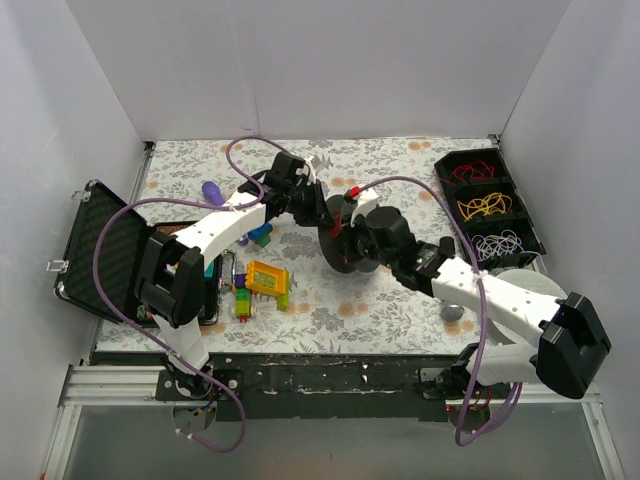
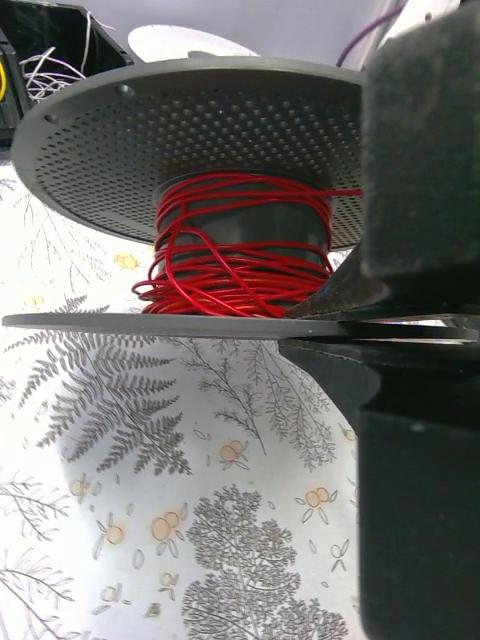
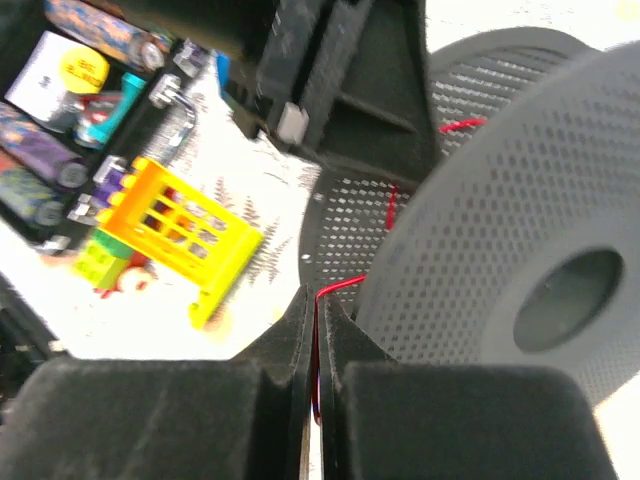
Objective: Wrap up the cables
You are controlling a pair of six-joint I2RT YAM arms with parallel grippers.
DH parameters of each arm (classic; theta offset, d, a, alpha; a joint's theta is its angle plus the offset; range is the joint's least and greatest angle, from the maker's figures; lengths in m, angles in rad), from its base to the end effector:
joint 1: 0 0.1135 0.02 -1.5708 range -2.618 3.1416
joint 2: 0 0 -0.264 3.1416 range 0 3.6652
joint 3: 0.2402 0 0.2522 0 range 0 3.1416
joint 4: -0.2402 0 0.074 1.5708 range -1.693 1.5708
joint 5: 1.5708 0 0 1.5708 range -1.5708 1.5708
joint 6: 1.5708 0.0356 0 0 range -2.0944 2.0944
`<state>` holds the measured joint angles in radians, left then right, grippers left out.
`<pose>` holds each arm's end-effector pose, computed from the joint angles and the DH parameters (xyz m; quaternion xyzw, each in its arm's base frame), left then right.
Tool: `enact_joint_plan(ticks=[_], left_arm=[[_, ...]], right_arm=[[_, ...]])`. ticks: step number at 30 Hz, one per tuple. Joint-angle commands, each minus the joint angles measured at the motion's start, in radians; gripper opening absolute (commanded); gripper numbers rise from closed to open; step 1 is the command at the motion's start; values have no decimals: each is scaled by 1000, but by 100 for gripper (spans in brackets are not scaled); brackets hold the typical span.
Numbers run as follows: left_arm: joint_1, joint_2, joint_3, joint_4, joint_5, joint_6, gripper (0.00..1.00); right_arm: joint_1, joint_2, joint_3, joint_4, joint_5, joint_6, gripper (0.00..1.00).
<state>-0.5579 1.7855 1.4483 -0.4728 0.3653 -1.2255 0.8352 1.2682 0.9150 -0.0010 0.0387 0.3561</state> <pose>0.3336 -0.2232 0.2693 -0.2354 0.8848 -0.3900 0.0981 0.1988 0.2176 0.2991 -0.1839 0.7997 0.3074 0.4819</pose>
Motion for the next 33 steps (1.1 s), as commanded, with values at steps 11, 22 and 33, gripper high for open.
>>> enact_joint_plan(ticks=[11,22,33], left_arm=[[110,81,22,168,293,-118,0],[154,583,507,-93,379,61,12],[223,693,662,-150,376,92,55]], right_arm=[[157,46,-317,457,422,-658,1],[156,347,-248,473,713,-936,1],[156,614,-151,509,762,-1066,1]])
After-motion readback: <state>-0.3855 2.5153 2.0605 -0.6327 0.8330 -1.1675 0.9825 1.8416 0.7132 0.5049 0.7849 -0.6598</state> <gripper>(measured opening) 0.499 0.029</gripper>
